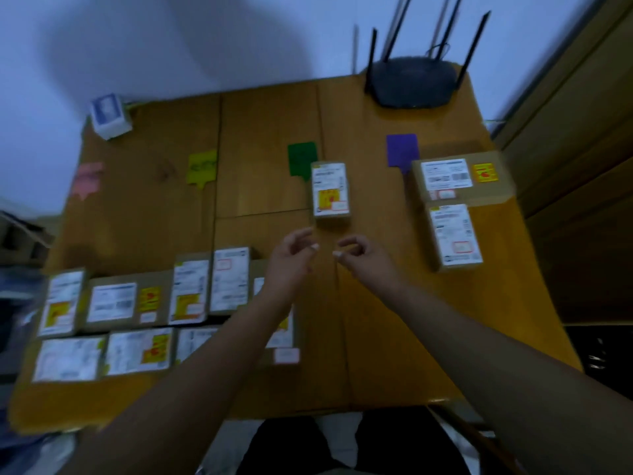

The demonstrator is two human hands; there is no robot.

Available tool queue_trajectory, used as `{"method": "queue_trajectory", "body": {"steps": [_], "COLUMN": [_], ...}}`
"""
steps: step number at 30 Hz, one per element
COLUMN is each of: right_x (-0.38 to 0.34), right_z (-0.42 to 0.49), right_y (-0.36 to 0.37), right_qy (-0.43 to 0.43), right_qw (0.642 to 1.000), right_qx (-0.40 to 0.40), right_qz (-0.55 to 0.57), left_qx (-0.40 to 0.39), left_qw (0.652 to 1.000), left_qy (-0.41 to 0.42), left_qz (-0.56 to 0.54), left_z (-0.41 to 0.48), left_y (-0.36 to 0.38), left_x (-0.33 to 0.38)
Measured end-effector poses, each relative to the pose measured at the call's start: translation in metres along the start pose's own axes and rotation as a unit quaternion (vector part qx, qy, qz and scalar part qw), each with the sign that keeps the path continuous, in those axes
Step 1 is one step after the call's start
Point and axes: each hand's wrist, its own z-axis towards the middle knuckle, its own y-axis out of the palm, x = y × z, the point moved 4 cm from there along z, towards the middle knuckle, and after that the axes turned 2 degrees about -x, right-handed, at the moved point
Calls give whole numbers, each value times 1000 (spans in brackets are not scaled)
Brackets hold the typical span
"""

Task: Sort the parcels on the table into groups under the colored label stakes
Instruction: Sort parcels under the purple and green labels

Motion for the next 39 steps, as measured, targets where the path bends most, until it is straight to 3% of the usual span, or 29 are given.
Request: {"method": "queue_trajectory", "body": {"steps": [4,8,18,23,27,31,39], "right_x": [2,9,25,-15,-73,-136,-204], "right_z": [-21,-42,-76,-79,-80,-82,-94], "right_y": [74,107,126,101,75,59,42], "right_qy": [44,61,112,55,-38,-112,-173], "right_qw": [998,997,993,992,988,979,965], "right_qx": [-19,19,6,81,103,92,46], "right_qz": [-32,-44,39,86,107,142,193], "left_qx": [1,13,-46,-12,1,-12,-20], "left_qw": [998,997,993,999,994,980,962], "left_qy": [-47,-72,-97,-33,61,130,190], "left_qz": [31,33,40,-25,-94,-148,-193], "left_z": [-19,-29,-45,-46,-48,-52,-73], "left_y": [-75,-121,-116,-111,-120,-135,-162], "left_x": [-37,-72,-107,-80,-24,32,93]}}
